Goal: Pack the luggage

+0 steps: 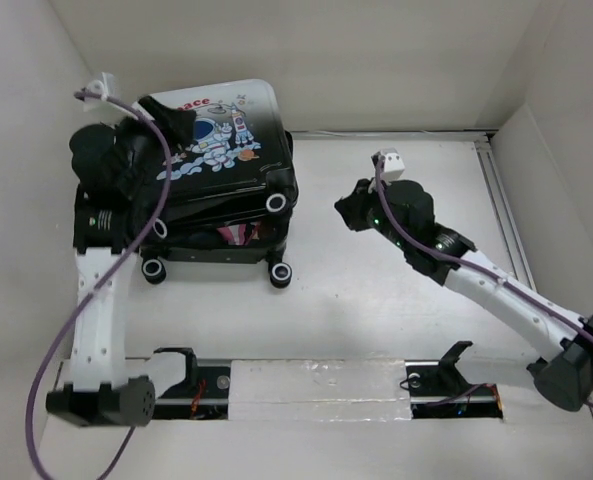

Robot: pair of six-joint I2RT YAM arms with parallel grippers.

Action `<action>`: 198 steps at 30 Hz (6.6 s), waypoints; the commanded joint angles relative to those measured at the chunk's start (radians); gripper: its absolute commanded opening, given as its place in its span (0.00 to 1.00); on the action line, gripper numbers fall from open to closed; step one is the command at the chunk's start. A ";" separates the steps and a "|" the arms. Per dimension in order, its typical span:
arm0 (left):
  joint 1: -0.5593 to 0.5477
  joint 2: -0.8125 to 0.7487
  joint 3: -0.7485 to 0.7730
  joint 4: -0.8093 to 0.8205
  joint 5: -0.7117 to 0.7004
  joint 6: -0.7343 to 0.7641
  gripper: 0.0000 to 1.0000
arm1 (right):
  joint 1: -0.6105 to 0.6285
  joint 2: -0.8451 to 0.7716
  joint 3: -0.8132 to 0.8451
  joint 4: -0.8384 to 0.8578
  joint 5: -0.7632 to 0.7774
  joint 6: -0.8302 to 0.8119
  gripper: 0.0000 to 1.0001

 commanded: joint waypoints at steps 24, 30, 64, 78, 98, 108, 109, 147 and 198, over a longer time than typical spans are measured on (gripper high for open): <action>0.420 0.866 0.385 -0.214 -0.260 -0.055 0.37 | -0.202 0.923 0.759 0.084 -0.196 0.081 0.48; 0.395 0.866 0.087 -0.050 -0.083 -0.135 0.32 | -0.143 1.026 0.829 0.084 -0.195 0.091 0.48; -0.126 0.051 -0.744 0.336 -0.338 -0.393 0.45 | -0.541 0.489 0.249 0.079 -0.478 0.055 0.48; 0.137 -0.139 -1.136 0.445 0.021 -0.748 0.35 | -0.592 0.233 0.112 0.033 -0.390 0.049 0.63; 0.161 -0.009 -1.206 0.996 0.173 -1.037 0.43 | -0.230 -0.064 -0.053 -0.103 -0.052 -0.078 0.64; 0.151 -0.088 -1.033 0.800 0.057 -0.766 0.26 | -0.534 0.195 0.219 -0.152 0.048 -0.032 0.52; 0.138 -0.107 -1.022 0.800 0.057 -0.733 0.25 | -0.543 0.270 0.245 -0.163 0.058 -0.023 0.44; -0.786 -0.403 -0.719 0.373 -0.998 -0.417 0.85 | -0.307 0.558 0.956 -0.304 -0.168 -0.167 0.85; -0.398 -0.530 -1.111 0.200 -0.469 -0.586 0.71 | -0.392 0.765 0.960 -0.288 -0.281 -0.089 0.68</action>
